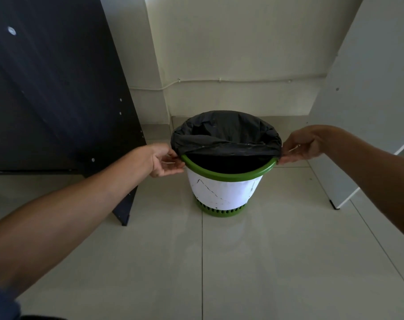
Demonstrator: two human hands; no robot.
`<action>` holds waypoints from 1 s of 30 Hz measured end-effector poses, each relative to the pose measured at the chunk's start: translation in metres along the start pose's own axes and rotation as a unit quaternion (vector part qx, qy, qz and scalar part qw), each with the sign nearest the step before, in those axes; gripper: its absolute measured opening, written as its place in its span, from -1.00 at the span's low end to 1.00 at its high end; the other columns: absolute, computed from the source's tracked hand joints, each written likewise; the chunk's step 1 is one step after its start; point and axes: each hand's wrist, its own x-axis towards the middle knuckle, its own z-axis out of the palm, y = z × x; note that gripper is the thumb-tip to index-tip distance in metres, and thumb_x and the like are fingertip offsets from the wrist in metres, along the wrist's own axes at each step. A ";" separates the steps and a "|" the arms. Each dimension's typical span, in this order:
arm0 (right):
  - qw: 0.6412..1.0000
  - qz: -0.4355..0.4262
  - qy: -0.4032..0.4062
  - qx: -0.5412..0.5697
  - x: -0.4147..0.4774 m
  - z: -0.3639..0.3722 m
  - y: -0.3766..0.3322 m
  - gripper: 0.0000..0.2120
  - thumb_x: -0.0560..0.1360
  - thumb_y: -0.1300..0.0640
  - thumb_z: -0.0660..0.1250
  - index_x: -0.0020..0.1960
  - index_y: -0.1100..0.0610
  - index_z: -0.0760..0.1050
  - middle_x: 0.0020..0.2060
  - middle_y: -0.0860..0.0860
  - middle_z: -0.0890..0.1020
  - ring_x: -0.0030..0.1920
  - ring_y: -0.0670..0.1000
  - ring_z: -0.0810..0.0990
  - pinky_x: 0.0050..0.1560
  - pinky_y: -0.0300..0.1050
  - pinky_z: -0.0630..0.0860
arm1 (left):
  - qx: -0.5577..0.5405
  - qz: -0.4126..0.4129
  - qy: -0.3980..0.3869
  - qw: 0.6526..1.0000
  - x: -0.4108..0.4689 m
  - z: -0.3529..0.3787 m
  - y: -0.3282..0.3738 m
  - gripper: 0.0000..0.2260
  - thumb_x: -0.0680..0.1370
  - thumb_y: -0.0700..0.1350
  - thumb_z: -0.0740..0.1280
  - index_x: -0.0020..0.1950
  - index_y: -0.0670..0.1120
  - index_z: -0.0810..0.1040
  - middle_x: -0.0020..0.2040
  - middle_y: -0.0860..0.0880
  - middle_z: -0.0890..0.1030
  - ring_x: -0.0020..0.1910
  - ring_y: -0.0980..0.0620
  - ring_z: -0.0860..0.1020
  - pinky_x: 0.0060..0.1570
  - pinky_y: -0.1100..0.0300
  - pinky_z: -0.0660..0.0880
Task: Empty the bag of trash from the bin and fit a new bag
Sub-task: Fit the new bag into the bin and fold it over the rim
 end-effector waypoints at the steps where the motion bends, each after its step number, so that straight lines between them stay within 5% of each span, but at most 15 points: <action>1: 1.000 0.004 0.003 0.009 -0.001 0.002 0.001 -0.89 0.56 0.45 0.18 -0.02 0.44 0.48 -0.26 0.29 0.68 -0.42 0.16 0.69 -0.43 -0.03 0.63 | -0.004 0.005 0.002 1.000 -0.001 0.003 -0.001 -0.90 0.61 -0.27 0.27 0.05 -0.30 0.54 -0.15 -0.20 0.61 -0.19 -0.05 0.64 -0.23 -0.15 0.61; 4: 0.995 -0.032 0.028 0.089 0.001 0.008 0.001 -0.82 0.58 0.47 0.12 -0.12 0.39 0.47 -0.17 0.19 0.61 -0.40 0.13 0.66 -0.44 -0.10 0.61 | -0.039 0.032 0.011 0.999 0.000 0.012 0.003 -0.86 0.63 -0.30 0.22 -0.08 -0.30 0.50 -0.21 -0.19 0.56 -0.32 -0.04 0.61 -0.10 -0.04 0.60; 7: 0.974 -0.084 0.058 0.203 0.004 0.015 -0.003 -0.81 0.58 0.40 0.10 -0.15 0.33 0.42 -0.16 0.17 0.55 -0.24 0.10 0.58 -0.23 -0.03 0.65 | -0.051 0.076 0.015 0.996 0.002 0.020 0.009 -0.83 0.65 -0.31 0.17 -0.12 -0.27 0.46 -0.19 -0.17 0.53 -0.27 -0.01 0.55 0.22 0.06 0.50; 10: 0.976 -0.093 0.046 0.190 0.006 0.021 -0.004 -0.92 0.58 0.30 0.25 0.00 0.33 0.48 -0.06 0.16 0.56 -0.26 0.08 0.61 -0.42 -0.05 0.62 | -0.027 0.102 0.024 0.994 0.009 0.023 0.013 -0.84 0.65 -0.32 0.19 -0.12 -0.25 0.46 -0.20 -0.13 0.53 -0.28 0.03 0.53 0.12 0.02 0.50; 13: 0.980 -0.072 0.032 0.184 0.014 0.020 -0.004 -0.88 0.54 0.42 0.27 0.06 0.31 0.47 0.03 0.15 0.57 -0.38 0.09 0.66 -0.55 -0.10 0.58 | -0.020 0.100 0.034 0.994 0.014 0.022 0.014 -0.86 0.64 -0.32 0.19 -0.10 -0.25 0.46 -0.20 -0.13 0.53 -0.29 0.04 0.54 0.03 0.01 0.52; 16: 0.976 -0.050 0.035 0.209 0.016 0.015 -0.004 -0.81 0.51 0.51 0.21 0.05 0.34 0.47 0.03 0.15 0.59 -0.19 0.12 0.61 -0.55 -0.03 0.58 | -0.038 0.084 0.038 0.995 0.015 0.019 0.015 -0.88 0.64 -0.32 0.19 -0.06 -0.27 0.48 -0.18 -0.16 0.55 -0.27 0.00 0.57 -0.02 0.00 0.56; 22: 0.965 -0.024 -0.028 0.259 0.013 0.013 0.013 -0.88 0.56 0.46 0.18 0.00 0.40 0.48 -0.03 0.22 0.60 -0.06 0.15 0.61 -0.04 -0.12 0.63 | -0.093 0.061 0.030 0.993 0.014 0.017 0.008 -0.88 0.63 -0.36 0.18 -0.04 -0.28 0.49 -0.18 -0.18 0.54 -0.23 -0.02 0.57 0.04 0.03 0.57; 26: 0.984 0.024 -0.054 0.170 0.010 0.018 0.017 -0.85 0.58 0.42 0.18 -0.08 0.41 0.51 -0.32 0.24 0.67 -0.39 0.15 0.69 -0.37 -0.11 0.64 | -0.096 0.069 0.040 0.992 0.011 0.023 0.009 -0.82 0.64 -0.33 0.18 -0.13 -0.27 0.47 -0.24 -0.14 0.52 -0.28 0.02 0.53 0.10 0.04 0.55; 30: 0.985 -0.032 -0.009 0.172 0.017 0.033 0.018 -0.74 0.62 0.46 0.06 -0.15 0.36 0.46 -0.37 0.18 0.64 -0.57 0.05 0.61 -0.50 -0.20 0.58 | -0.070 0.090 0.035 0.993 0.008 0.032 0.010 -0.80 0.65 -0.30 0.18 -0.16 -0.25 0.46 -0.24 -0.12 0.52 -0.28 0.03 0.52 0.08 0.05 0.52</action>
